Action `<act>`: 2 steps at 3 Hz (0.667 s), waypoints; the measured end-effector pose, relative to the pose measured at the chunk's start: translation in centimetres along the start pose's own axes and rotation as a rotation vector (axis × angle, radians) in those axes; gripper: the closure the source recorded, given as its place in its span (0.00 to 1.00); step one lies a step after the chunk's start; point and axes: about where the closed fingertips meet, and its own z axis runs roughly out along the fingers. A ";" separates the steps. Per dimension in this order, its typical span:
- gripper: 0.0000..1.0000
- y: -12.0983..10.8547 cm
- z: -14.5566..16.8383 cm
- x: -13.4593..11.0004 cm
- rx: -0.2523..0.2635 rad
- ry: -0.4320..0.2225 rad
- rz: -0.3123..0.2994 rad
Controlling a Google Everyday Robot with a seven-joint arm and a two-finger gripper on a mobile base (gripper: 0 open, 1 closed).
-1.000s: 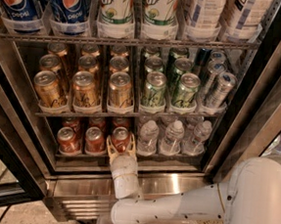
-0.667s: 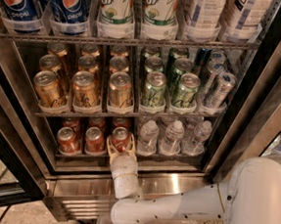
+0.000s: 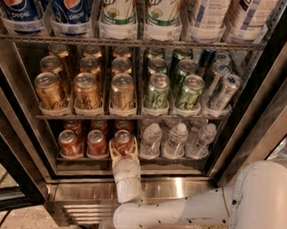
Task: Pick coke can from bottom shelf of fridge
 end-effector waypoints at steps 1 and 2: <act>1.00 0.7 0.0 -0.7 -0.024 0.017 0.025; 1.00 0.9 -0.1 -2.5 -0.051 0.034 0.055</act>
Offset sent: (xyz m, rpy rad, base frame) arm -0.0178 0.0141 0.0441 0.0559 0.0822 0.0915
